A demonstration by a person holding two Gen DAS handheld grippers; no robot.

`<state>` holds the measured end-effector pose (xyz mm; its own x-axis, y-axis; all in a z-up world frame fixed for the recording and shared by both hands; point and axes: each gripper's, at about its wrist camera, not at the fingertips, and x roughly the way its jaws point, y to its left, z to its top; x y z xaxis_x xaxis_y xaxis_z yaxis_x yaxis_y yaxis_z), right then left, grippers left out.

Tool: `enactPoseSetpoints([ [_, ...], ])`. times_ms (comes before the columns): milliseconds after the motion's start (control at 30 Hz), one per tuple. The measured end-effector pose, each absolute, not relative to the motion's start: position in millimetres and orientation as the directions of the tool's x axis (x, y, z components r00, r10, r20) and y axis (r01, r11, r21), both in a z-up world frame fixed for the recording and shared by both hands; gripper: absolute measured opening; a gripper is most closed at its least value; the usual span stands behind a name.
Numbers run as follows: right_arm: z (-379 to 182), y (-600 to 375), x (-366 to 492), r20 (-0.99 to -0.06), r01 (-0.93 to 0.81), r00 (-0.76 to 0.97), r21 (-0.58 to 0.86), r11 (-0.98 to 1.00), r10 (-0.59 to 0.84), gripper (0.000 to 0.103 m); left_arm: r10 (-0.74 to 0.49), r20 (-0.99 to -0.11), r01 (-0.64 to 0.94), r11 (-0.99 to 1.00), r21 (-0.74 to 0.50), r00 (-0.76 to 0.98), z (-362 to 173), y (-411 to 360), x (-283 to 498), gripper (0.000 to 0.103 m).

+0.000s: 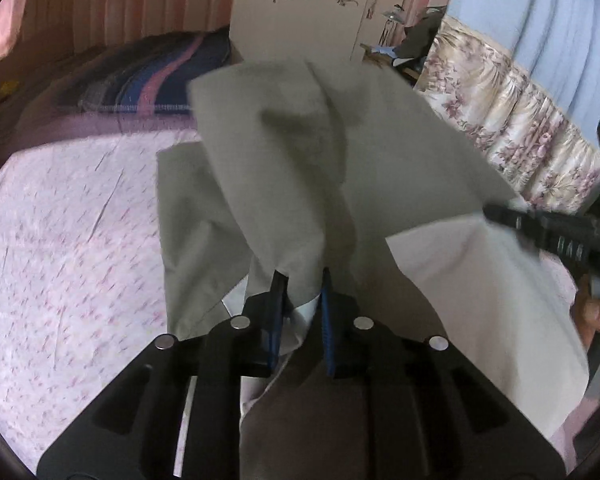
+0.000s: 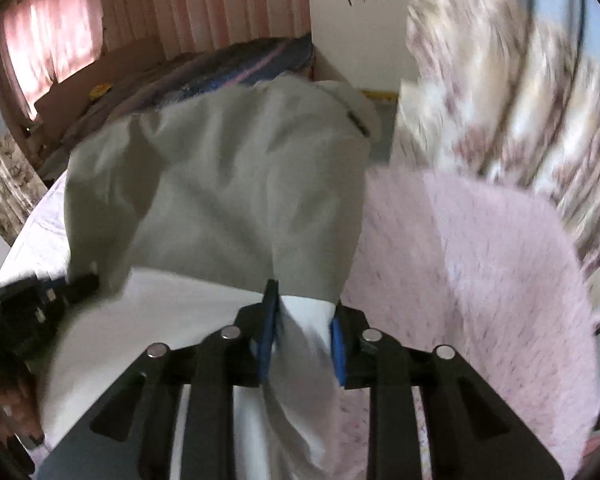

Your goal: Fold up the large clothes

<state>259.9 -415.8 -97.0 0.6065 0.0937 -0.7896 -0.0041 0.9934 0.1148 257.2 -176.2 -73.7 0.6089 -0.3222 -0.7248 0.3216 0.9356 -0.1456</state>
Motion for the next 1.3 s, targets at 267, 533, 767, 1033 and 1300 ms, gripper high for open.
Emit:
enactPoseSetpoints([
  [267, -88.1, -390.0, 220.4, -0.724, 0.124, 0.682, -0.026, 0.992, -0.105, 0.088, -0.189, -0.656, 0.209, 0.977, -0.049, 0.731, -69.1, -145.7, 233.6, 0.089],
  [533, -38.7, -362.6, 127.1, -0.65, 0.342, 0.733, 0.097, 0.935, -0.201, 0.101, -0.016, -0.559, 0.033, 0.999, 0.02, 0.829, -15.5, -49.2, 176.0, 0.1],
  [767, 9.6, -344.7, 63.4, -0.476, 0.251, 0.868, 0.174, 0.952, -0.142, 0.101, 0.053, -0.465, -0.022, 0.997, 0.071, 0.884, 2.5, -28.0, 134.2, 0.1],
  [1033, 0.3, -319.9, 52.6, -0.432, 0.198, 0.89, 0.078, 0.977, -0.146, 0.101, 0.084, -0.325, -0.064, 0.995, 0.073, 0.942, 19.7, -20.3, 106.6, 0.1],
  [1300, -3.8, -331.1, 55.4, -0.458, 0.196, 0.882, 0.135, 0.971, -0.114, 0.101, 0.026, -0.287, -0.031, 0.999, -0.01, 0.958, 19.6, -5.1, 101.4, 0.1],
])
